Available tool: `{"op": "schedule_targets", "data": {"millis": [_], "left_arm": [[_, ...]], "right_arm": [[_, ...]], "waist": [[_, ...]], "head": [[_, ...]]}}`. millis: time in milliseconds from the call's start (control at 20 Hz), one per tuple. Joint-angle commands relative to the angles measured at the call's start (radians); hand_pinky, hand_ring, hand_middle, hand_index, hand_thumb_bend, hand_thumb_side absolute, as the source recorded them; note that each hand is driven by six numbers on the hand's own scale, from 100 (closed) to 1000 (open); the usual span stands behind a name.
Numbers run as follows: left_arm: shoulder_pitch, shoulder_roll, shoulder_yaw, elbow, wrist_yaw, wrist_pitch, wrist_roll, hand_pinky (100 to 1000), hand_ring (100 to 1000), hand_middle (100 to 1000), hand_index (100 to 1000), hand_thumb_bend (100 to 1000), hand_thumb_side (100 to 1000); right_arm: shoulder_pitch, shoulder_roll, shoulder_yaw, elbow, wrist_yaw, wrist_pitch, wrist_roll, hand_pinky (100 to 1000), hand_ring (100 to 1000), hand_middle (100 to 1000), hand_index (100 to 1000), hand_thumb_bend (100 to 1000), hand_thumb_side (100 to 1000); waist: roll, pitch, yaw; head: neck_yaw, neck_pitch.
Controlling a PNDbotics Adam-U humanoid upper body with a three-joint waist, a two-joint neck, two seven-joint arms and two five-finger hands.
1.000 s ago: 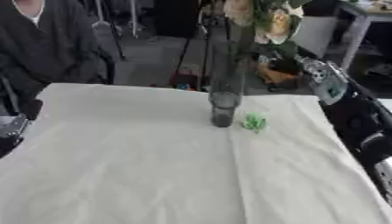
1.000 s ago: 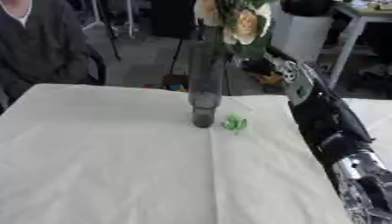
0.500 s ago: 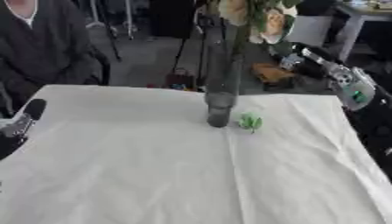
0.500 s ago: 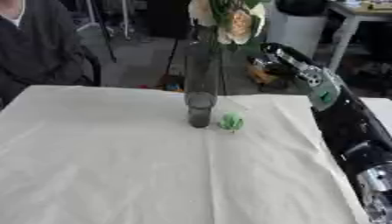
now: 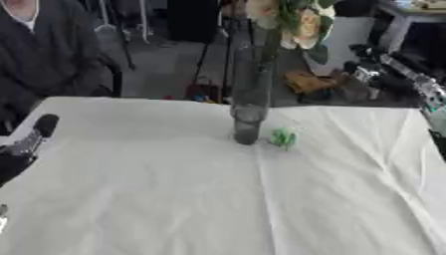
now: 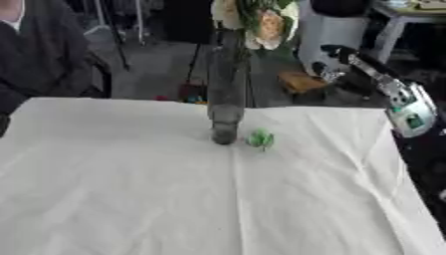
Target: Arrange flowers into the vase.
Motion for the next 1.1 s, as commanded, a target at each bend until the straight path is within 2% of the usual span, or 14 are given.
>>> {"op": "schedule_targets", "data": {"millis": [50, 300, 350, 550, 600, 750, 850, 1100], "left_arm": [[-0.006, 0.018, 0.012, -0.010, -0.006, 0.000, -0.003, 643, 460, 501, 402, 873, 442], [-0.003, 0.018, 0.018, -0.009, -0.015, -0.003, -0.012, 655, 489, 530, 416, 920, 523], [-0.002, 0.018, 0.018, -0.009, -0.017, -0.003, -0.015, 665, 507, 547, 427, 937, 569], [0.000, 0.020, 0.021, -0.007, -0.024, -0.003, -0.029, 670, 516, 556, 433, 947, 591], [0.001, 0.020, 0.022, -0.007, -0.026, -0.003, -0.032, 694, 556, 588, 448, 1000, 726], [0.003, 0.020, 0.026, -0.007, -0.044, 0.000, -0.057, 714, 581, 608, 464, 1000, 708], [0.006, 0.018, 0.027, -0.006, -0.050, 0.005, -0.084, 722, 592, 615, 468, 1000, 648], [0.006, 0.014, 0.031, -0.006, -0.033, 0.015, -0.127, 731, 606, 626, 473, 1000, 668]], "right_arm": [[0.014, -0.065, 0.001, -0.098, -0.080, 0.004, 0.009, 1000, 1000, 968, 1000, 331, 846], [0.082, -0.090, -0.005, -0.196, -0.164, 0.021, 0.016, 1000, 1000, 965, 1000, 304, 823], [0.094, -0.093, -0.007, -0.214, -0.177, 0.025, 0.017, 1000, 1000, 963, 1000, 284, 815], [0.128, -0.104, -0.015, -0.267, -0.215, 0.041, 0.021, 1000, 1000, 962, 1000, 278, 810], [0.134, -0.103, -0.018, -0.276, -0.223, 0.044, 0.019, 975, 1000, 944, 1000, 247, 784], [0.178, -0.104, -0.032, -0.319, -0.276, 0.060, 0.002, 966, 1000, 939, 1000, 222, 779], [0.197, -0.105, -0.038, -0.341, -0.302, 0.071, -0.006, 955, 1000, 931, 1000, 211, 772], [0.232, -0.102, -0.052, -0.384, -0.339, 0.092, -0.025, 943, 1000, 925, 1000, 192, 773]], "waist": [[0.000, -0.004, -0.004], [-0.001, 0.002, -0.014], [0.000, 0.004, -0.015], [0.001, 0.007, -0.023], [0.003, 0.010, -0.023], [0.006, 0.020, -0.025], [0.009, 0.023, -0.025], [0.013, 0.032, -0.032]], "head": [[0.008, -0.008], [0.016, -0.010], [0.020, -0.006], [0.015, -0.007], [0.016, -0.007], [0.015, -0.012], [0.020, -0.014], [0.026, -0.010]]}}
